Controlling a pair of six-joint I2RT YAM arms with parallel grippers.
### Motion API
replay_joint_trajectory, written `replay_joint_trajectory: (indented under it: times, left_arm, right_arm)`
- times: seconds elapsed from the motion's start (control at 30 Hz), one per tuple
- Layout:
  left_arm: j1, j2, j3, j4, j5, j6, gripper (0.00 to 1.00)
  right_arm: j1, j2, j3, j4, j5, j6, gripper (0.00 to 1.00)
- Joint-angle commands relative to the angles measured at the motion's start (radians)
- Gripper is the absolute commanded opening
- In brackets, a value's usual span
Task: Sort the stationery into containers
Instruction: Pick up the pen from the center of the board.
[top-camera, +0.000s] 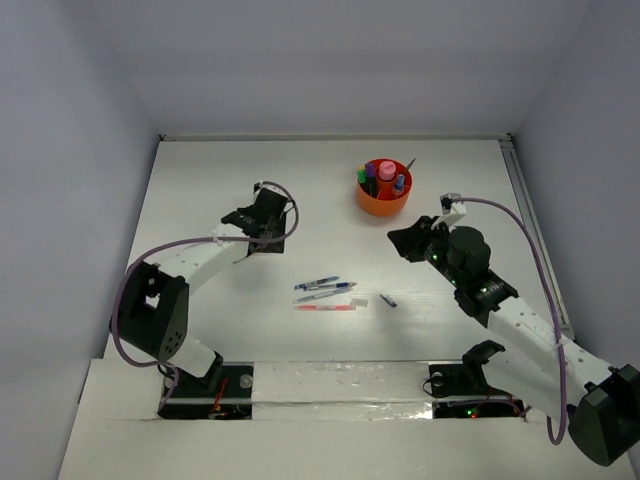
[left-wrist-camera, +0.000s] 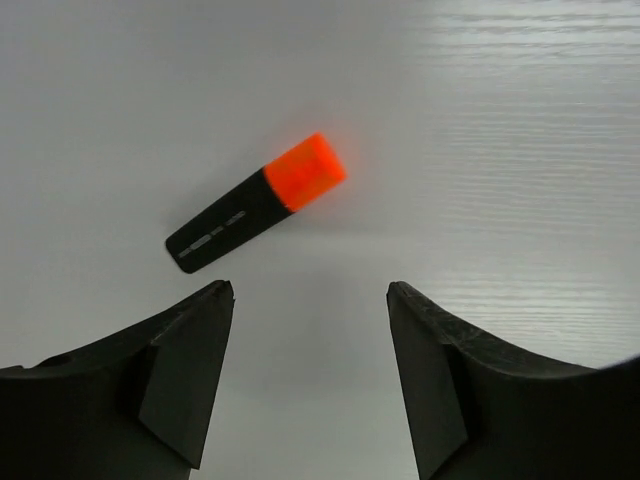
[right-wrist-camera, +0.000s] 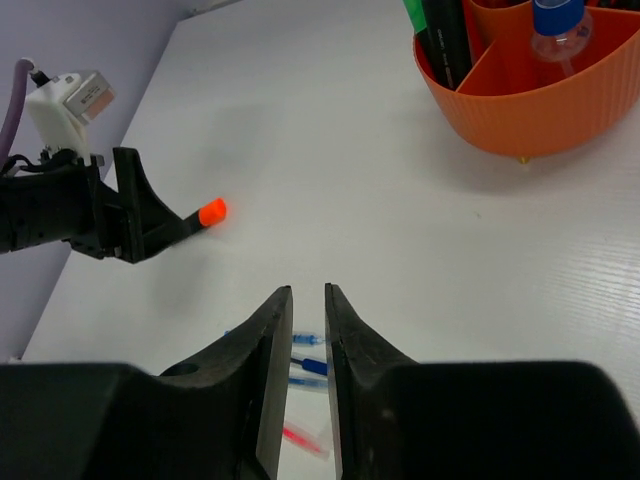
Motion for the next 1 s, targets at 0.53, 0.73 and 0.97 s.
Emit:
replay_joint_trajectory:
  times: [0.53,0.73,0.97]
  left_arm:
    - [0.108,0.211,0.106,-0.026,0.033,0.197,0.59]
    - [0.148,0.303,0.158,-0.017,0.056,0.212,0.5]
    - [0.159,0.357,0.182,-0.008,0.099,0.215,0.38]
  right_arm:
    - [0.01,0.006,0.019,0.036,-0.005,-0.015,0.26]
    - [0.01,0.012,0.021,0.036,-0.006,-0.016,0.26]
    - [0.01,0.011,0.021,0.035,-0.006,-0.019,0.26]
